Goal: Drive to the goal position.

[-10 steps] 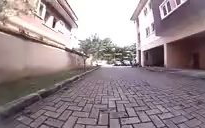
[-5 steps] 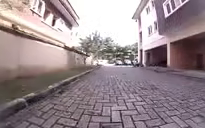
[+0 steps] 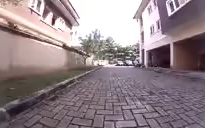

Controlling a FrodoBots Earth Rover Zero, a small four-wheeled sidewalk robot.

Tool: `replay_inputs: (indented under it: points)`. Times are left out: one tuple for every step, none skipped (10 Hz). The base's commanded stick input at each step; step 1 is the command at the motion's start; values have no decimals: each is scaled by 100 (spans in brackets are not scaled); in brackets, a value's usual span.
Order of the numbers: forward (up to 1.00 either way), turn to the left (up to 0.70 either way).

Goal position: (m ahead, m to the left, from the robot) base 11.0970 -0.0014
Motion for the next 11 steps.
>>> replay_inputs:
  points:
    - [69,3]
    - [69,3]
    - [69,3]
    - [69,3]
    - [69,3]
    - [69,3]
    - [69,3]
    - [69,3]
    - [69,3]
    - [69,3]
    - [69,3]
